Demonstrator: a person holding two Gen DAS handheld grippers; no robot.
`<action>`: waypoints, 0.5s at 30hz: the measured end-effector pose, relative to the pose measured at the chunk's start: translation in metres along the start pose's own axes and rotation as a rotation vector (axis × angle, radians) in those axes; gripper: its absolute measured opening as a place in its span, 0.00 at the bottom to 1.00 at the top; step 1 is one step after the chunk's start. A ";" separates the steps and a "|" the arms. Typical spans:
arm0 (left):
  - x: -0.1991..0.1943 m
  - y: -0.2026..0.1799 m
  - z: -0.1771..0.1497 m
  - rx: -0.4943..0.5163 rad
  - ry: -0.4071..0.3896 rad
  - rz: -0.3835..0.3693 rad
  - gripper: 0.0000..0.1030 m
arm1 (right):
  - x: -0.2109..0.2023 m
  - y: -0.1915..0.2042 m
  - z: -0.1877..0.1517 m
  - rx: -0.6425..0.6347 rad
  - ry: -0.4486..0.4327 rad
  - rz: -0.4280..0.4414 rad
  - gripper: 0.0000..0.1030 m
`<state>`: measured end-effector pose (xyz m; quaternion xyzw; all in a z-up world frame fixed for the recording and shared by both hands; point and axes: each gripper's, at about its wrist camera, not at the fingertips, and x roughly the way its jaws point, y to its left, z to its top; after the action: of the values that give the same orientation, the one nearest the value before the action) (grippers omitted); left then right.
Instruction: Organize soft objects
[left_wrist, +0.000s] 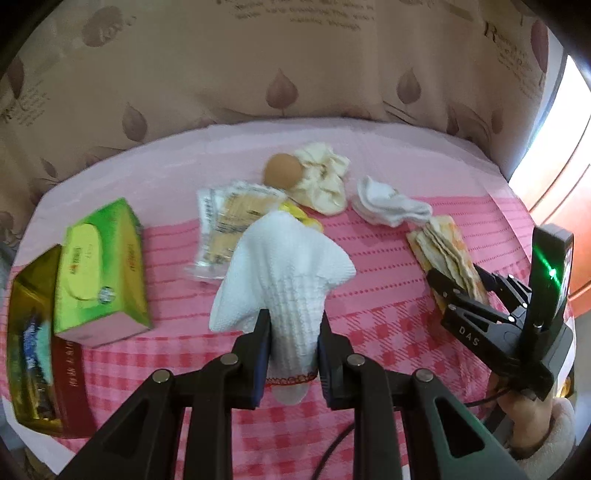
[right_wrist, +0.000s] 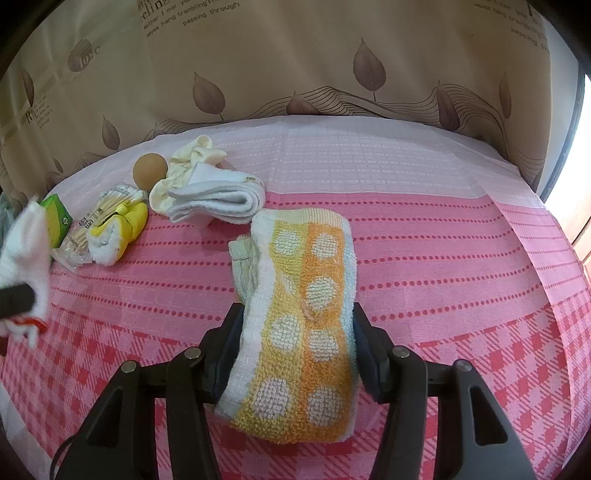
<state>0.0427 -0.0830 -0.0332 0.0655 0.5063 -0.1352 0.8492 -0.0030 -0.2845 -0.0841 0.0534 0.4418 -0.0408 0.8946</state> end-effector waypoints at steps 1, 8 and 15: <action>-0.004 0.004 0.000 -0.005 -0.006 0.009 0.22 | 0.000 0.000 0.000 -0.002 0.001 -0.001 0.52; -0.031 0.048 0.009 -0.059 -0.057 0.073 0.22 | 0.002 0.003 -0.001 -0.013 0.003 -0.008 0.54; -0.056 0.110 0.013 -0.152 -0.091 0.138 0.22 | 0.002 0.002 -0.001 -0.015 0.003 -0.009 0.54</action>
<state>0.0613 0.0278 0.0197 0.0296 0.4702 -0.0404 0.8811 -0.0028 -0.2822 -0.0862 0.0448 0.4437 -0.0416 0.8941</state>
